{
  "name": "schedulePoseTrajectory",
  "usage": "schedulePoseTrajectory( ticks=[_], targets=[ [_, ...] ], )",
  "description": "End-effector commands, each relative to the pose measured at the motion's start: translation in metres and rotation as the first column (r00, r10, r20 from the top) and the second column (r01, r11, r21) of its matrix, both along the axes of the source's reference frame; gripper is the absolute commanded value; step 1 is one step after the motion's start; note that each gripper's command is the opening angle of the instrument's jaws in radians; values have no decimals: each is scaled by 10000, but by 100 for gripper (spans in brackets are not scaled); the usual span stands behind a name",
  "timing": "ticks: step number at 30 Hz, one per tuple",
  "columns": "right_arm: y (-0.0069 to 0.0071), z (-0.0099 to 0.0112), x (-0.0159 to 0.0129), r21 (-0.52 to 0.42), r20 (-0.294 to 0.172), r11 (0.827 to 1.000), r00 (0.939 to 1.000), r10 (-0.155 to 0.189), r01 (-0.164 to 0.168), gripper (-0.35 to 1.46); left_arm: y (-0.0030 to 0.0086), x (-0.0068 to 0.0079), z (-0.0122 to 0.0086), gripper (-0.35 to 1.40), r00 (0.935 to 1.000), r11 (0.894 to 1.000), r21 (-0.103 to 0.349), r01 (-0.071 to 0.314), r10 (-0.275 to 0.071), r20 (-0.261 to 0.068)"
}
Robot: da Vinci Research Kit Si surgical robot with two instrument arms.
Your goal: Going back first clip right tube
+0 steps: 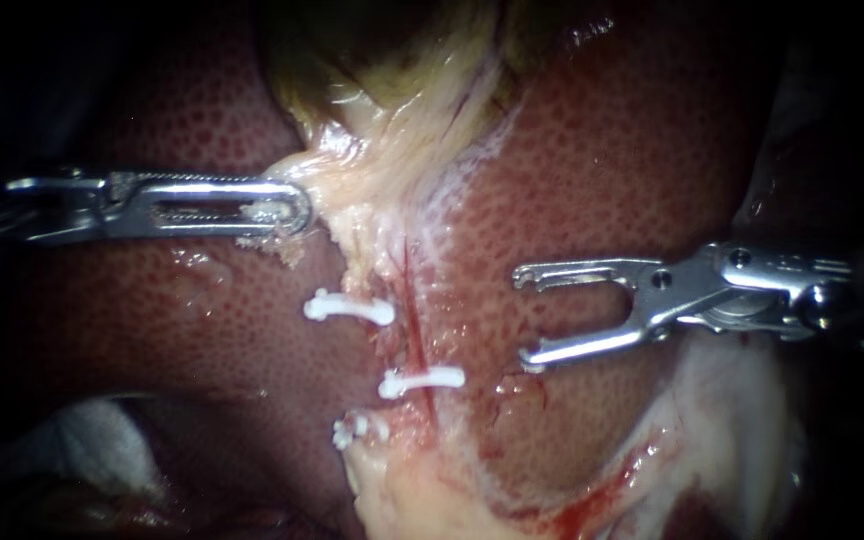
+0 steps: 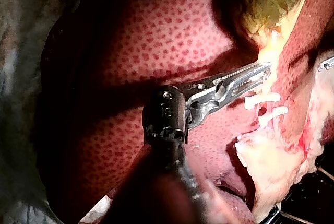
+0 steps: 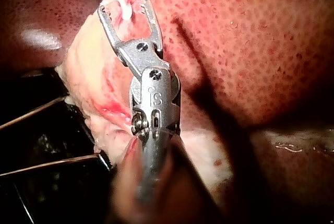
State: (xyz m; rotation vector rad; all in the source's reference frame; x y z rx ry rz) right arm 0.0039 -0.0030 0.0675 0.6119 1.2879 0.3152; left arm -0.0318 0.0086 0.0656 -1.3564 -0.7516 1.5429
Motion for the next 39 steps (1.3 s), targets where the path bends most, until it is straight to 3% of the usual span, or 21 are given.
schedulePoseTrajectory(
  ticks=[1,8,13,23,39],
  targets=[
    [0,0,0,2,-3,10000,10000,-8,8,50,0,-1,2,-35,10000,10000,-2,21,-21,4],
    [0,0,-3,-51,-25,10000,10000,-32,32,50,1,-18,23,-35,9998,9999,-30,-132,132,-124],
    [1,0,-5,-43,-28,10000,10000,-35,35,50,-2,-38,43,-35,9992,9995,-64,-296,294,-252],
    [5,-3,-8,-129,-58,9999,10000,-57,56,50,-13,-70,75,-35,9973,9980,-78,-630,626,-395],
    [6,-4,-10,-114,-59,9999,10000,-57,56,50,-15,-73,78,-35,9969,9977,-34,-681,680,-389]
  ],
)
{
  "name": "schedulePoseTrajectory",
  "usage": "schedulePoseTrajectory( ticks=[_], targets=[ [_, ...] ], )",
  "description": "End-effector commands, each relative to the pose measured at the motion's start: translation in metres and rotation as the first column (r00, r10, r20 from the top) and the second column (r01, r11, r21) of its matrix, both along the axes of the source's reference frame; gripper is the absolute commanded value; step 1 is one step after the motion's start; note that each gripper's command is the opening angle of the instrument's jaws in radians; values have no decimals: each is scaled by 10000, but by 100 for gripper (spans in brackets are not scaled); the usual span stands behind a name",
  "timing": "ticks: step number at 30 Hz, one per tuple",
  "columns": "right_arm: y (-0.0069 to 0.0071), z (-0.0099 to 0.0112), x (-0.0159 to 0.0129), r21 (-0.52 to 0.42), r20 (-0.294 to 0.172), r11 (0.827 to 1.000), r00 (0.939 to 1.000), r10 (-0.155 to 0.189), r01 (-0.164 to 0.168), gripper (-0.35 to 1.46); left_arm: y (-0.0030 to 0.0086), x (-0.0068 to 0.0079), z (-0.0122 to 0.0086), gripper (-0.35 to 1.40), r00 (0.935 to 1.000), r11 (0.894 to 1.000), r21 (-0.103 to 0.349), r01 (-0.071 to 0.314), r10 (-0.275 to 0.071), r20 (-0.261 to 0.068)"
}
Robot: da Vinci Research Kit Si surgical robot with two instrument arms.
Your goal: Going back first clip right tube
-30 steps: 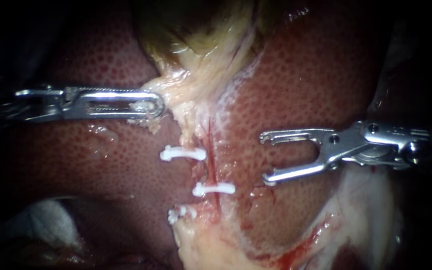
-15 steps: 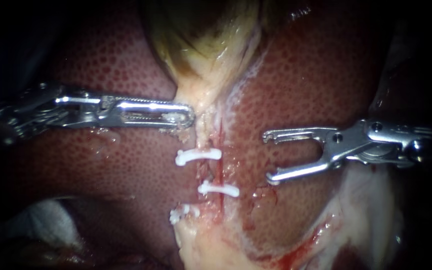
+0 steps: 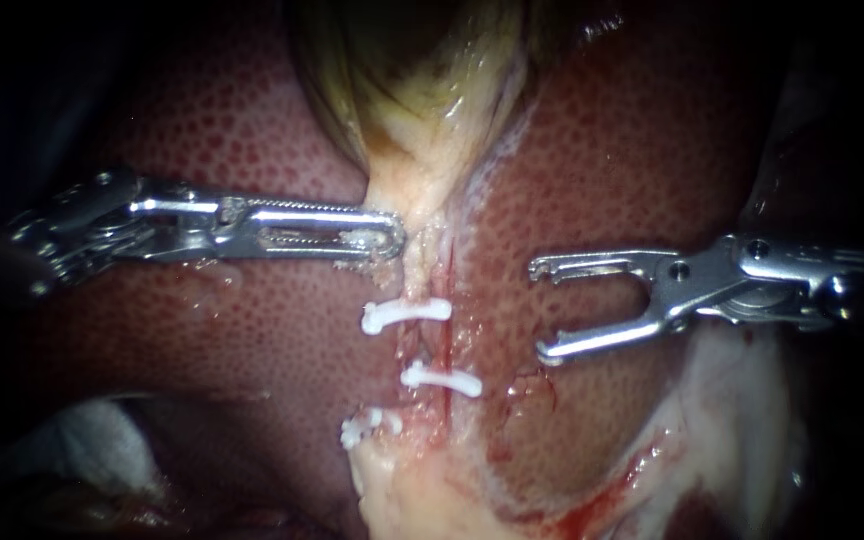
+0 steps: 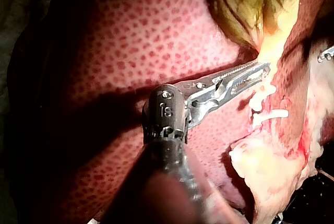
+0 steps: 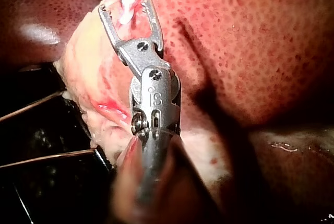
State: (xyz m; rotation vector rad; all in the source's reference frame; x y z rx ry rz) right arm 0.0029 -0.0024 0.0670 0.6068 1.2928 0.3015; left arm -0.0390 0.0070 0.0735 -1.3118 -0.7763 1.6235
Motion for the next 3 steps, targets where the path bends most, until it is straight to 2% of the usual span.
schedulePoseTrajectory(
  ticks=[1,3],
  targets=[
    [0,0,0,2,1,10000,10000,-3,3,50,0,0,-1,-35,10000,10000,16,11,-11,18],
    [0,0,0,2,1,10000,10000,-3,3,50,0,0,-1,-35,10000,10000,16,10,-10,19]
  ],
)
